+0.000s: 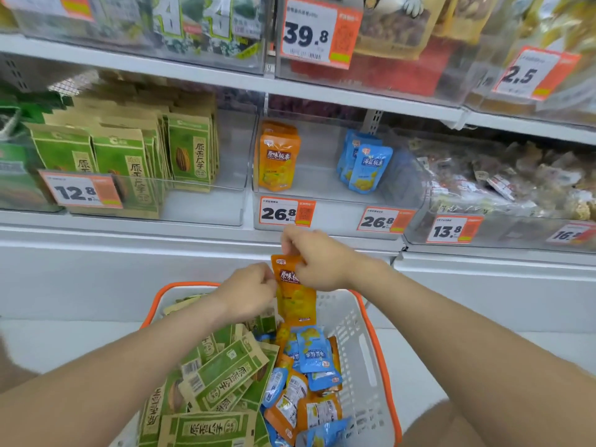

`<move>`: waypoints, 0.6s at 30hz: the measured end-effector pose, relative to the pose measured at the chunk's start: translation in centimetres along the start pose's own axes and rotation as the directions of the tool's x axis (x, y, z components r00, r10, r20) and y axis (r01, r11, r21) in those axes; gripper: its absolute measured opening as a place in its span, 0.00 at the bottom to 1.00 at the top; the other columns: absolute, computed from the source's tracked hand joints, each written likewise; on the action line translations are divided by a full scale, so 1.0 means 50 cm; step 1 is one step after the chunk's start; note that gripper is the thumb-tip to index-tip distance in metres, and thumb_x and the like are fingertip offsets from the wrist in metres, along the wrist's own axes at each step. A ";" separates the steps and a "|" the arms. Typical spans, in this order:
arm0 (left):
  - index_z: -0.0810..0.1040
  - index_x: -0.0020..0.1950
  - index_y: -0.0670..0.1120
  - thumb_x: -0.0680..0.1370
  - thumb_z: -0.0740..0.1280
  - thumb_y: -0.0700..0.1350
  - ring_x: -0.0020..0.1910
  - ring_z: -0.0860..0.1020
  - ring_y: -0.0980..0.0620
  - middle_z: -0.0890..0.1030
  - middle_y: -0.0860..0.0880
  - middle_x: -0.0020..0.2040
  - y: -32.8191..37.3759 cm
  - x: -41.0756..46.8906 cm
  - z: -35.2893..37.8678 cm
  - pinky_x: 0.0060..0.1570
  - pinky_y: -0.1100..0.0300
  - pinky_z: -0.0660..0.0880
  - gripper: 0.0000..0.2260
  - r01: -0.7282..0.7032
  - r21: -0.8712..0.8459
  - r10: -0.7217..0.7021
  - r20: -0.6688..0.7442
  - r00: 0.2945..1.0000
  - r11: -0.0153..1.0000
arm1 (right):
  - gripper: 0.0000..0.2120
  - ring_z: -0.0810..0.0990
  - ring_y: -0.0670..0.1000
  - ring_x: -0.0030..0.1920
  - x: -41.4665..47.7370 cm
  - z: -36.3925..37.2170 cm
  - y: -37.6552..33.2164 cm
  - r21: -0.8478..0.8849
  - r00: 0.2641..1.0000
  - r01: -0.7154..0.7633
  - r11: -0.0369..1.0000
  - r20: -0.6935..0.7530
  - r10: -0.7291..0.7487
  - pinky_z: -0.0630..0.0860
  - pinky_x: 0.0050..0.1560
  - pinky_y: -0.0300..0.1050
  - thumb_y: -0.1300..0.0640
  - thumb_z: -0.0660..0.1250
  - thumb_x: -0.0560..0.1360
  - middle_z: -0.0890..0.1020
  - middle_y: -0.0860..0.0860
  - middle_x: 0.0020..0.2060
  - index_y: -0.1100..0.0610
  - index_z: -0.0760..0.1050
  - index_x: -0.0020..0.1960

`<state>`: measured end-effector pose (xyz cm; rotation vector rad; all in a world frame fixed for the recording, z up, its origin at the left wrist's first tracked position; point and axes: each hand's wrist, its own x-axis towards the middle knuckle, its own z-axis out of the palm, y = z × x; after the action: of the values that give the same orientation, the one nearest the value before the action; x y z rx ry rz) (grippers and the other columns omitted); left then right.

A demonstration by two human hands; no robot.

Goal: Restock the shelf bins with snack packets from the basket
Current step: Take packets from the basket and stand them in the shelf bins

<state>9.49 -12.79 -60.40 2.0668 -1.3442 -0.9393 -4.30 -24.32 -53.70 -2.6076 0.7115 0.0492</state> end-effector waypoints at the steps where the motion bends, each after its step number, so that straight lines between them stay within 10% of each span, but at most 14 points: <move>1: 0.75 0.52 0.47 0.83 0.60 0.46 0.45 0.85 0.45 0.83 0.46 0.48 0.014 -0.007 -0.010 0.42 0.51 0.81 0.05 -0.013 -0.050 0.008 -0.084 0.996 0.999 | 0.12 0.75 0.53 0.41 -0.003 -0.025 -0.011 0.027 0.998 0.016 1.000 -0.054 -0.014 0.68 0.36 0.48 0.65 0.65 0.74 0.79 0.52 0.41 0.53 0.69 0.54; 7: 0.71 0.56 0.46 0.83 0.66 0.52 0.26 0.79 0.48 0.81 0.44 0.38 0.123 -0.035 -0.075 0.24 0.53 0.76 0.10 -0.181 -0.386 0.009 -0.407 0.913 0.904 | 0.20 0.73 0.49 0.33 0.002 -0.129 -0.051 0.226 0.911 0.131 0.965 -0.412 -0.028 0.70 0.34 0.47 0.66 0.61 0.77 0.78 0.52 0.33 0.44 0.65 0.60; 11: 0.75 0.55 0.48 0.78 0.74 0.57 0.29 0.81 0.48 0.82 0.51 0.40 0.172 -0.018 -0.130 0.24 0.57 0.72 0.16 -0.268 -0.381 0.051 -0.494 0.868 0.885 | 0.20 0.80 0.49 0.41 0.038 -0.169 -0.058 0.465 0.755 0.116 0.878 -0.615 0.227 0.79 0.43 0.50 0.55 0.73 0.76 0.82 0.49 0.40 0.43 0.68 0.63; 14: 0.76 0.55 0.45 0.78 0.75 0.56 0.27 0.83 0.45 0.85 0.52 0.36 0.196 -0.001 -0.172 0.30 0.52 0.80 0.17 -0.306 -0.365 0.087 -0.508 0.857 0.879 | 0.22 0.87 0.52 0.47 0.059 -0.196 -0.062 0.696 0.764 -0.003 0.719 -0.462 0.450 0.85 0.50 0.54 0.43 0.76 0.74 0.86 0.52 0.47 0.53 0.77 0.61; 18: 0.79 0.53 0.45 0.81 0.72 0.56 0.30 0.85 0.46 0.87 0.48 0.39 0.206 0.028 -0.227 0.38 0.49 0.84 0.14 -0.297 -0.299 0.135 -0.463 0.876 0.907 | 0.09 0.89 0.53 0.44 0.073 -0.213 -0.065 0.800 0.897 -0.007 0.599 -0.260 0.358 0.87 0.45 0.51 0.53 0.70 0.82 0.88 0.54 0.47 0.57 0.83 0.57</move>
<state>12.68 -17.67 -46.15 1.6657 -1.0457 -0.5315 -0.39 -28.00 -43.28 -1.6659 0.8866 -0.6242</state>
